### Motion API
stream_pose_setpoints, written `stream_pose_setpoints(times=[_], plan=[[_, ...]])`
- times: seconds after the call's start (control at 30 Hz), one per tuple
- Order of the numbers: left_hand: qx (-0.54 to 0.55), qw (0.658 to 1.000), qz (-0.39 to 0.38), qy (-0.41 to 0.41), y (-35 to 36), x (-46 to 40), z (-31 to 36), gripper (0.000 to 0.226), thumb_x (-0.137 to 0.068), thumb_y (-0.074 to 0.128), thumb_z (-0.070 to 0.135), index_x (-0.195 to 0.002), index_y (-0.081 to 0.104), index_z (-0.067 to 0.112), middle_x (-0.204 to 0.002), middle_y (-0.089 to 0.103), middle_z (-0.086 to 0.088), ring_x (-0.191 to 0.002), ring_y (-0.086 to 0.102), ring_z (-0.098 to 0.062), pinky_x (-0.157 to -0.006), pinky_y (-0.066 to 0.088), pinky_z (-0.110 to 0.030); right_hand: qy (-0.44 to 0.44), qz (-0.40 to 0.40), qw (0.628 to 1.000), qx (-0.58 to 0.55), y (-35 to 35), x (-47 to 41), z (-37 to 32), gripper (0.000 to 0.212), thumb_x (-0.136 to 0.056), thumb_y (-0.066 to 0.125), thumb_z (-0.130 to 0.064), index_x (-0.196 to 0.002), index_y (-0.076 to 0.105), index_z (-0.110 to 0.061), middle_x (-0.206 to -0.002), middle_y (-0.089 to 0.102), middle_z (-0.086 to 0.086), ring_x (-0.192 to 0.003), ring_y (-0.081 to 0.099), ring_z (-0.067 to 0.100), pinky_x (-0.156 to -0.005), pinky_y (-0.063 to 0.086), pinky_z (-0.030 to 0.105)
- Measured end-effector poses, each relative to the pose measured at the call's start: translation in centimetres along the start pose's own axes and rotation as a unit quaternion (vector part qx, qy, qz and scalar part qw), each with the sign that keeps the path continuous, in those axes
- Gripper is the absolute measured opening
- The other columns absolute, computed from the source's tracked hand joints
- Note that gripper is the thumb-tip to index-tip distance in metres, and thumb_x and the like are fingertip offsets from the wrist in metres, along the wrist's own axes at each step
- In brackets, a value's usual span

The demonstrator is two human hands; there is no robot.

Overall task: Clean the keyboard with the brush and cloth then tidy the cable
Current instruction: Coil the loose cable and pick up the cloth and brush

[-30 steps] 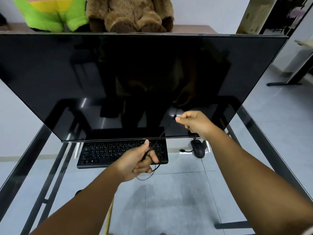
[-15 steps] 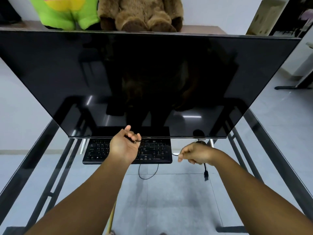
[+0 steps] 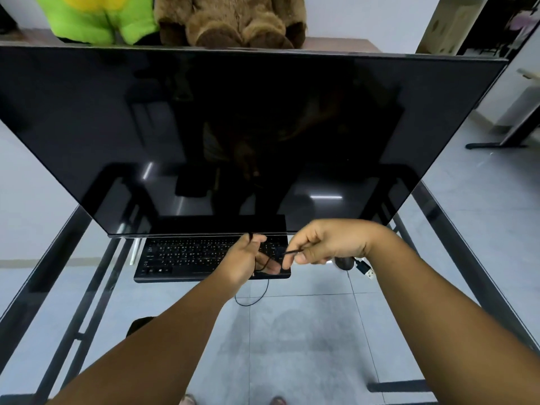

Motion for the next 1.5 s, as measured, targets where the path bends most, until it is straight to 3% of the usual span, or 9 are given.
stream_pose_setpoints(times=[0.1,0.4,0.7,0.9,1.1,1.23,1.37,1.43,1.5], plan=[[0.005,0.999,-0.050,0.010,1.1,0.2,-0.2,0.033,-0.107,0.024,0.026,-0.125,0.047,0.010,-0.076,0.071,-0.022,-0.077,0.071,-0.037,-0.097,0.047,-0.046,-0.011,0.018,1.000,-0.020,-1.0,0.1,-0.2,0.018,-0.095,0.063,-0.021,-0.106,0.074,-0.016,-0.067,0.044,0.005,-0.057,0.035,0.009,-0.056,0.031,0.020],[0.001,0.997,-0.082,0.012,1.2,1.0,0.3,0.034,-0.107,0.027,0.027,-0.125,0.049,0.010,-0.076,0.068,-0.025,-0.071,0.069,-0.034,-0.067,0.054,-0.023,-0.019,0.024,0.999,-0.044,-2.1,0.0,-0.2,0.016,-0.096,0.060,-0.017,-0.103,0.074,-0.014,-0.055,0.042,-0.010,-0.053,0.033,0.007,-0.053,0.030,0.016],[-0.010,0.997,-0.082,0.009,0.8,1.1,0.1,0.034,-0.107,0.027,0.029,-0.124,0.052,0.014,-0.069,0.067,-0.021,-0.071,0.067,-0.034,-0.079,0.053,-0.033,-0.023,0.042,0.997,-0.064,-2.5,-0.3,0.3,0.019,-0.095,0.060,-0.019,-0.105,0.074,-0.010,-0.056,0.040,-0.007,-0.055,0.032,0.010,-0.053,0.028,0.019],[0.058,0.991,-0.119,-0.017,1.7,1.1,0.1,0.057,-0.104,0.026,0.047,-0.102,0.065,0.005,-0.046,0.029,-0.003,-0.040,0.034,-0.016,-0.093,0.048,-0.036,0.031,0.255,0.963,-0.079,-6.1,0.2,2.7,0.019,-0.093,0.064,-0.026,-0.096,0.073,-0.010,-0.045,0.048,-0.016,-0.042,0.040,-0.001,-0.055,0.034,0.014],[0.195,0.968,-0.156,-0.021,1.9,1.7,0.9,0.031,-0.100,0.043,0.029,-0.079,0.054,0.009,-0.049,0.028,0.000,-0.043,0.027,-0.013,-0.068,0.049,-0.031,0.082,0.347,0.933,-0.054,-6.5,-0.5,7.6,0.007,-0.086,0.073,-0.032,-0.081,0.074,-0.025,-0.085,0.071,0.012,-0.076,0.062,0.018,-0.077,0.054,0.039],[0.259,0.953,-0.153,-0.038,1.4,1.6,0.8,0.031,-0.101,0.043,0.025,-0.075,0.054,0.011,-0.063,0.038,-0.003,-0.054,0.038,-0.014,-0.059,0.046,-0.028,0.097,0.338,0.935,0.041,-5.6,-1.0,8.1,0.007,-0.088,0.071,-0.026,-0.083,0.075,-0.028,-0.089,0.073,-0.002,-0.087,0.068,0.016,-0.088,0.056,0.042],[0.299,0.940,-0.155,-0.053,1.5,1.7,1.0,0.031,-0.101,0.043,0.026,-0.075,0.052,0.013,-0.070,0.041,-0.001,-0.058,0.038,-0.012,-0.050,0.040,-0.022,0.079,0.423,0.902,-0.036,-5.7,-0.2,7.9,0.007,-0.089,0.071,-0.019,-0.091,0.077,-0.022,-0.087,0.071,-0.001,-0.071,0.064,0.017,-0.046,0.052,0.026],[0.317,0.934,-0.157,-0.055,1.8,1.7,1.3,0.032,-0.102,0.040,0.027,-0.076,0.051,0.013,-0.069,0.041,0.000,-0.057,0.036,-0.011,-0.048,0.038,-0.020,0.061,0.471,0.874,-0.102,-5.8,0.2,8.2,0.009,-0.088,0.073,-0.019,-0.094,0.078,-0.023,-0.080,0.071,-0.003,-0.063,0.061,0.007,-0.041,0.040,0.011],[0.332,0.929,-0.155,-0.053,2.1,1.7,1.7,0.032,-0.103,0.039,0.028,-0.077,0.050,0.013,-0.070,0.041,0.000,-0.057,0.035,-0.010,-0.047,0.038,-0.019,0.052,0.477,0.864,-0.149,-5.4,0.0,8.4,0.010,-0.087,0.074,-0.018,-0.093,0.078,-0.024,-0.079,0.073,-0.001,-0.052,0.055,0.001,-0.044,0.039,0.010]])
Point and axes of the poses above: each hand's wrist, its own x-axis away from the middle knuckle, its own y-axis out of the palm, z = x × y, the point moved 10 cm from there along -x, towards the middle knuckle
